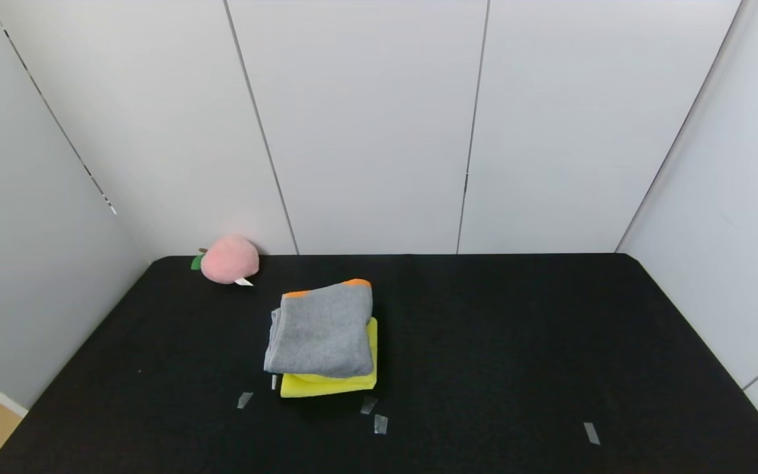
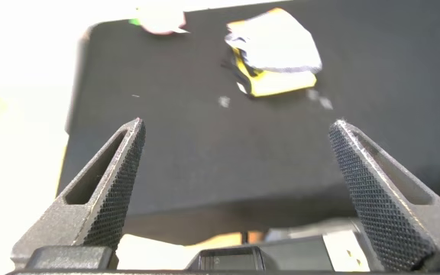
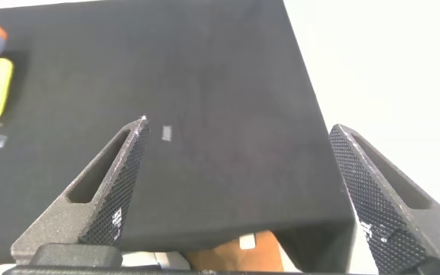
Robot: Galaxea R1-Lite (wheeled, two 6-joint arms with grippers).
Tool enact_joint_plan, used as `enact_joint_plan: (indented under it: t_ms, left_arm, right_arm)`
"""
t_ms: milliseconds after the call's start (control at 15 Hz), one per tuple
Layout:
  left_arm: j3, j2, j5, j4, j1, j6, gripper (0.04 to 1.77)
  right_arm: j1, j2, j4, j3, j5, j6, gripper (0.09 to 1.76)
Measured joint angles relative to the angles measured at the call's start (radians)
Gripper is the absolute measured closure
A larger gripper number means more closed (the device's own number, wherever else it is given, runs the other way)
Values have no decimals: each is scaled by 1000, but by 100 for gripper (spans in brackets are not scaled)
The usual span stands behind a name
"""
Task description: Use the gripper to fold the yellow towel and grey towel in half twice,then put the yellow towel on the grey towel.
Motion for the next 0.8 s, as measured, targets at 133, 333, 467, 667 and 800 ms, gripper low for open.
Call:
enact_joint_plan:
  t_ms: [133, 333, 467, 667, 800]
  left_arm:
    - [0, -32, -20, 4, 27, 6, 9]
    - [47, -104, -26, -6, 35, 8, 9]
    - [96, -157, -28, -30, 35, 8, 9]
    - [220, -229, -14, -154, 38, 4, 9]
    - [296, -256, -1, -226, 39, -7, 9]
  right_arm:
    - [-45, -64, 19, 7, 39, 1, 15]
    - [-91, -166, 17, 22, 124, -45, 14]
    - [-101, -226, 9, 47, 146, -60, 14]
    - [-104, -307, -32, 127, 179, -66, 14]
    - [-104, -331, -136, 191, 177, -75, 14]
